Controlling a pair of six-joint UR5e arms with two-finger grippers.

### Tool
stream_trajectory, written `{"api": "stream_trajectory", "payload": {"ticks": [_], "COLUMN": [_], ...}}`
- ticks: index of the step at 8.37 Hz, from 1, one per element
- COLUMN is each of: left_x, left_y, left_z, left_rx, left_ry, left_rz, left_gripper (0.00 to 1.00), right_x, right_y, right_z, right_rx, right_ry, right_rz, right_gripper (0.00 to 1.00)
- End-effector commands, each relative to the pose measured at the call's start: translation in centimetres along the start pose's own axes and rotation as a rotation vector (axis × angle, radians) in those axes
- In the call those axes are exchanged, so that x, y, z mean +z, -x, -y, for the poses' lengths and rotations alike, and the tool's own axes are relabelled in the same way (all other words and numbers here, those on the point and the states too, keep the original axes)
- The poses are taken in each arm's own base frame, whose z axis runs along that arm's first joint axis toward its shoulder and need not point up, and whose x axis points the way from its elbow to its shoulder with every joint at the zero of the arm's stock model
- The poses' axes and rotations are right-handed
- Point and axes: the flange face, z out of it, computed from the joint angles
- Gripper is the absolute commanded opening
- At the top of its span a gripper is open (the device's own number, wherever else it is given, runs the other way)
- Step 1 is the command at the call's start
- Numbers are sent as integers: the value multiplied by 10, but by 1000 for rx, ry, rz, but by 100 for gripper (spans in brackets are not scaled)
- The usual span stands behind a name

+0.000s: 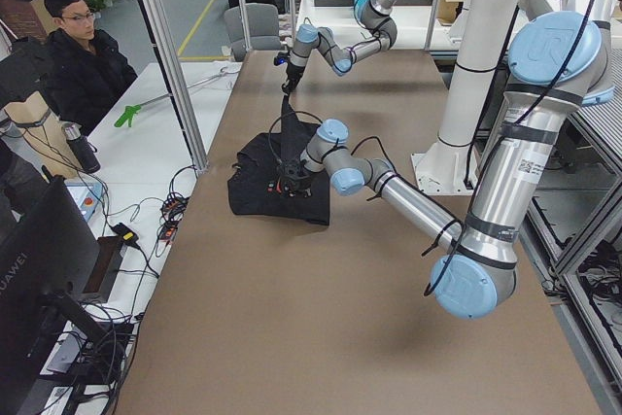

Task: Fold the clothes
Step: 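Lower the folded hem near the collar and open both grippers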

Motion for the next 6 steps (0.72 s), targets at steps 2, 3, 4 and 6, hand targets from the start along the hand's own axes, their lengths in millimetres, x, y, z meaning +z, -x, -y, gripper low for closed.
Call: {"api": "stream_trajectory", "payload": {"ticks": [2, 3, 4, 6], "left_x": [53, 69, 81, 104], "left_y": [-31, -40, -45, -37], "left_z": [10, 15, 20, 31], "left_rx": [4, -4, -8, -5], "left_ry": [-31, -42, -49, -49], "left_rz": [56, 77, 89, 65], "left_gripper": [0, 0, 1, 6], "right_x": [39, 46, 52, 56], "right_y": [2, 5, 6, 14], "right_z": [10, 12, 11, 11], "right_rx": [-5, -9, -10, -13], "right_ry": [-3, -12, -20, -21], "right_rz": [22, 33, 24, 24], "right_gripper": [0, 0, 0, 0]}}
